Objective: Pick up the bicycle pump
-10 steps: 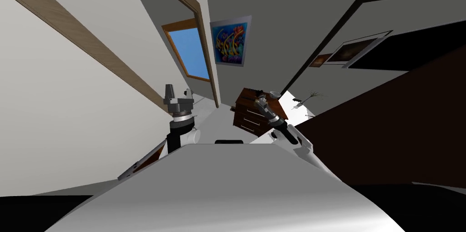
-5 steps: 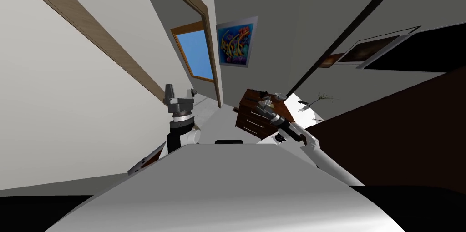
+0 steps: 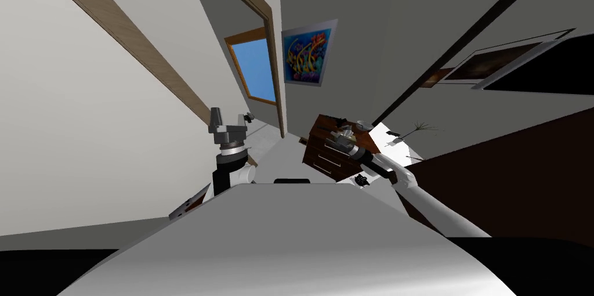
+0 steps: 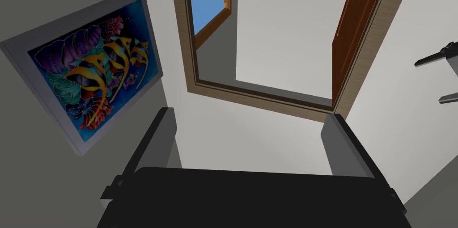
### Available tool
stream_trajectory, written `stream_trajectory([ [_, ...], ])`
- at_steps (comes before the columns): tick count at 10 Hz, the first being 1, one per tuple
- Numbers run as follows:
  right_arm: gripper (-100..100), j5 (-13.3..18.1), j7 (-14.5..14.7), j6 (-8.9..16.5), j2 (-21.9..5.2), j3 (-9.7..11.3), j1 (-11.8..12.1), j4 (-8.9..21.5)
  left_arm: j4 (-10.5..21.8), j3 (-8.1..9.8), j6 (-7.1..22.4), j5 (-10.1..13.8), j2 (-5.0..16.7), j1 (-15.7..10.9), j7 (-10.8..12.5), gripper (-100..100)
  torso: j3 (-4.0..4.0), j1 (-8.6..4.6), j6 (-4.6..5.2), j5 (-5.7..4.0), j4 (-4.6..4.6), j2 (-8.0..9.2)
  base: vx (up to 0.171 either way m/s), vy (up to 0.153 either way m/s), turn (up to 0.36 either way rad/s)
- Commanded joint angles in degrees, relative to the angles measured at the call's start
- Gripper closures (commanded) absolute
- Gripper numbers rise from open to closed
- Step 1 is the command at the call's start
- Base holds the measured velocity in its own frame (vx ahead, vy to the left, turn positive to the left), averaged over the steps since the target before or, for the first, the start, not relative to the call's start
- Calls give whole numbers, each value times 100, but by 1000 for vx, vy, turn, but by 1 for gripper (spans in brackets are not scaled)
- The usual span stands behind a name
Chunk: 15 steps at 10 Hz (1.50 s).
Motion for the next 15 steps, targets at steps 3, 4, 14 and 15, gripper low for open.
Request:
stream_trajectory([
  [3, -100, 189, 36, -12, -635, 108, -43, 355, 0, 0, 0, 0, 0, 0, 0, 0, -7, 12, -1, 2, -3, -11, 73, 66, 83],
  [4, -100, 316, 41, -3, -809, 187, -43, 563, 0, 0, 0, 0, 0, 1, 0, 0, -7, 10, 3, 3, -3, -11, 106, 54, 118],
  [14, -100, 826, -41, 48, -2452, 587, 91, 1334, 0, 0, 0, 0, 0, 1, 0, 0, -16, 5, 1, 0, -7, -27, 95, 43, 69],
  [15, -100, 826, -41, 48, -2497, 587, 91, 1334, -1, 1, 0, 0, 0, 1, 0, 0, -15, 2, 3, 1, -6, -23, 49, 13, -5],
])
